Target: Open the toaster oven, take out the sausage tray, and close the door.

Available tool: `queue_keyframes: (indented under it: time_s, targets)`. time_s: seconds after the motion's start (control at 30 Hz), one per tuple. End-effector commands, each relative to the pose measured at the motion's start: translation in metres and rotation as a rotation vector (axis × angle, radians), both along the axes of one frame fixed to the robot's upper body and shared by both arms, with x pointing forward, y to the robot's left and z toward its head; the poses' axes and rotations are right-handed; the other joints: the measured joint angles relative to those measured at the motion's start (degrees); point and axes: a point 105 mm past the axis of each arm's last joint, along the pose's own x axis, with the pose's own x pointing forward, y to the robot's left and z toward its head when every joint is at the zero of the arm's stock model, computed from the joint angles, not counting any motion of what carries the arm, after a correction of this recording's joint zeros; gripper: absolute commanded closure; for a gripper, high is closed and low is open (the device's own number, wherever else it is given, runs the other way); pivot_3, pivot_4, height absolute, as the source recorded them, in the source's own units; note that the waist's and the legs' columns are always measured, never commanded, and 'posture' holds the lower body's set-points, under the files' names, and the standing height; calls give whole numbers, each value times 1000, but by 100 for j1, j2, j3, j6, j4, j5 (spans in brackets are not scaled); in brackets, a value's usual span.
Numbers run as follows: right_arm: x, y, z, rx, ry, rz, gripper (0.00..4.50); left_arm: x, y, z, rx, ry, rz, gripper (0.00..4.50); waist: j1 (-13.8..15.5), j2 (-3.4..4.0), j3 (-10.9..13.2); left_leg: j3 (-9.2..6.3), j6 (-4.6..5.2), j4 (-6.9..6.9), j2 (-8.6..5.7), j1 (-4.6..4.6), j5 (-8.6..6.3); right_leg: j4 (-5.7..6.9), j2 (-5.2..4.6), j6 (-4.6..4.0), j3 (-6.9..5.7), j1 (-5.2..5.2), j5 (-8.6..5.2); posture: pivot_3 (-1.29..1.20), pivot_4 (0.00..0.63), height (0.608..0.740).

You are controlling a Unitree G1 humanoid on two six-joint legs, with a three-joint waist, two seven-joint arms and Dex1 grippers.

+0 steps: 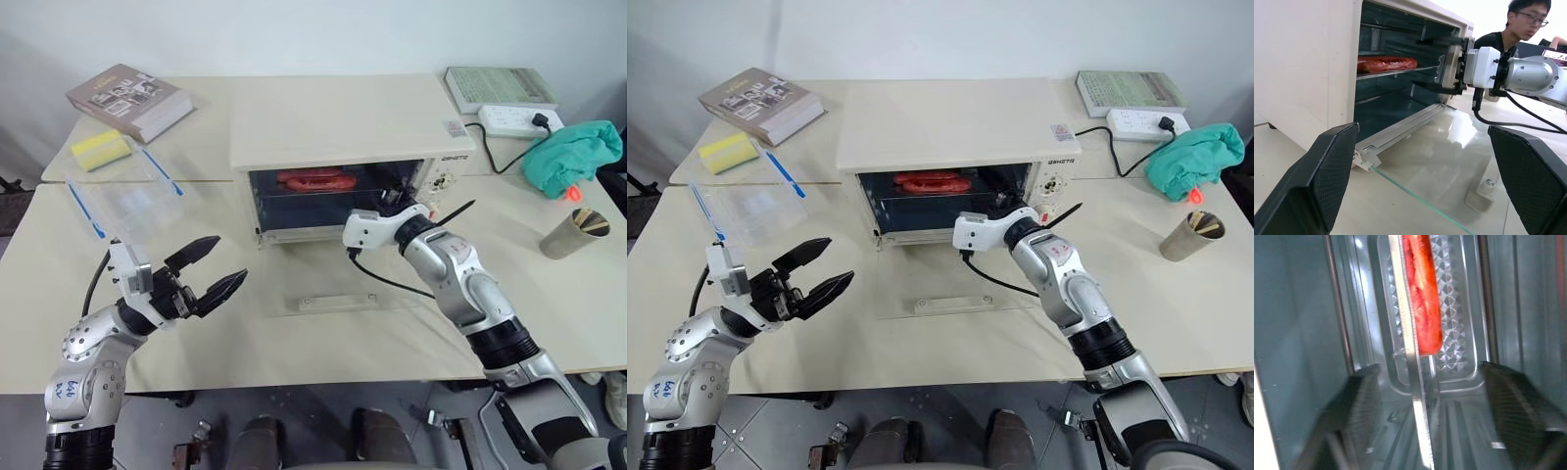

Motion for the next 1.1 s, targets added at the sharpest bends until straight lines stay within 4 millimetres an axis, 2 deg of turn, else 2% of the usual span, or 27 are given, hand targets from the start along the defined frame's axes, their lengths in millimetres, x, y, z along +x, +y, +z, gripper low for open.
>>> queue_keyframes:
  time_s: [0.03, 0.13, 0.4, 0.5, 0.83, 1.1]
  targets:
    - [-4, 4, 9, 0, -44, -5, 2549, -4, -2, 9, 6, -51, -1, 0, 0, 0, 0, 0, 0, 0, 0, 0, 0, 0, 0, 0, 0, 0, 0, 0, 150, 740]
    - [-2, 2, 7, -10, -30, -29, 3597, -3, -4, 9, 2, -51, -4, 0, 3, 0, 0, 0, 0, 0, 0, 0, 0, 0, 0, 0, 0, 0, 0, 0, 150, 740]
    - [-4, 8, 6, 0, -12, -27, 3597, 2, -5, 10, 0, -52, -18, 0, 1, 0, 0, 0, -1, -1, 0, 0, 0, -1, 0, 0, 0, 0, 0, 0, 150, 740]
    - [-6, 9, 7, 5, -8, -18, 4413, 3, -6, 11, 0, -53, -22, 0, 0, -1, 0, 0, -1, -1, 0, 0, 0, -1, 0, 0, 0, 0, 0, 0, 150, 740]
    - [-15, 11, 14, -6, -11, 12, 4460, 9, -9, 11, -12, -66, -22, 0, -6, -2, -1, 0, -2, -6, 1, 1, -1, -3, 3, 0, -2, -1, 0, 0, 150, 740]
    - [-25, 6, 16, -72, 39, 67, 4460, 17, -22, 8, -29, -78, -43, 0, 0, -2, -1, 2, -2, -12, 1, 1, -1, -7, 3, 0, -1, -1, 0, 0, 150, 740]
